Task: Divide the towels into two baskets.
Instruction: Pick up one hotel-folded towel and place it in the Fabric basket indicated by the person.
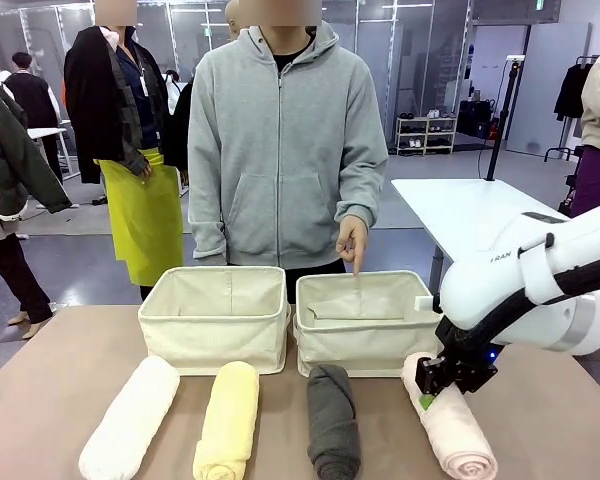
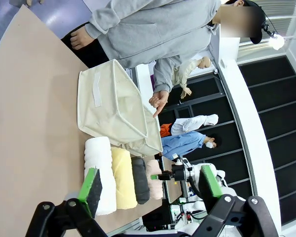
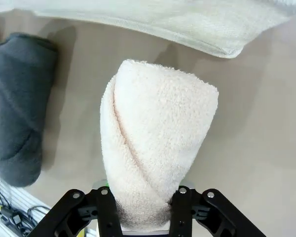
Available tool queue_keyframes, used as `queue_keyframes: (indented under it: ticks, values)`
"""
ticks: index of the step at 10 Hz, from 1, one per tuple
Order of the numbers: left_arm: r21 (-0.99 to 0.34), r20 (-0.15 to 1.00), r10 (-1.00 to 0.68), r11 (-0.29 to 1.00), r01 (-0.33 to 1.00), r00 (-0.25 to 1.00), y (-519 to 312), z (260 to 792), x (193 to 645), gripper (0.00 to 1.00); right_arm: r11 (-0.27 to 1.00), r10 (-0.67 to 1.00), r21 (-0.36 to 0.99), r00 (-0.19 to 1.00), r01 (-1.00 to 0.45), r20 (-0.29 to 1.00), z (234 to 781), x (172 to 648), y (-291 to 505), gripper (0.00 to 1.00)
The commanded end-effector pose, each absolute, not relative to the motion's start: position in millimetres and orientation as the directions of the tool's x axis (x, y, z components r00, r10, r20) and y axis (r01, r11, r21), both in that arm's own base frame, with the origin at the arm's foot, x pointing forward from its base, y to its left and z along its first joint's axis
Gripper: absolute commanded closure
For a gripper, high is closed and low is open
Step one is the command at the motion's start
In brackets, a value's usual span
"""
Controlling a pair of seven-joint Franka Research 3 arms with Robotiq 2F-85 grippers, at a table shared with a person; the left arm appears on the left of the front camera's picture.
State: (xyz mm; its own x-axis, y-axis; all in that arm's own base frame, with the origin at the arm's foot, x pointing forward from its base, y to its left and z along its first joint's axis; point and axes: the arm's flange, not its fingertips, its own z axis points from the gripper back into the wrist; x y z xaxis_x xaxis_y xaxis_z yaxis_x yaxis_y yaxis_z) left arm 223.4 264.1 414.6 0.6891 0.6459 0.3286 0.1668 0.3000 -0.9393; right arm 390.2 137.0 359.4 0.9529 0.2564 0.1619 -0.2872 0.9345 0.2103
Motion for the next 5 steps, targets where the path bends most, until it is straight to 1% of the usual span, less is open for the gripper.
queue_keyframes:
  ticks: [1,2,3,4,5]
  values:
    - [-0.938,0.334,0.644,0.296,0.179,0.688,265.5,416.6,219.7,0.00,0.829,0.523,0.129,0.836,-0.544,0.167,425.2,364.1,149.0,0.88]
    - [-0.938,0.334,0.644,0.296,0.179,0.688,265.5,416.6,219.7,0.00,0.745,0.645,0.080,0.745,-0.663,0.170,452.3,356.6,158.5,0.88]
    - [-0.938,0.334,0.644,0.296,0.179,0.688,265.5,416.6,219.7,0.00,0.636,0.763,0.018,0.632,-0.772,0.139,470.4,351.7,166.7,0.88]
    - [-0.938,0.334,0.644,0.296,0.179,0.688,265.5,416.6,219.7,0.00,0.530,0.845,-0.026,0.526,-0.847,0.095,482.7,345.2,171.1,0.88]
    - [-0.938,0.334,0.644,0.296,0.179,0.688,265.5,416.6,219.7,0.00,0.369,0.929,-0.044,0.369,-0.928,0.020,490.7,334.3,175.5,0.88]
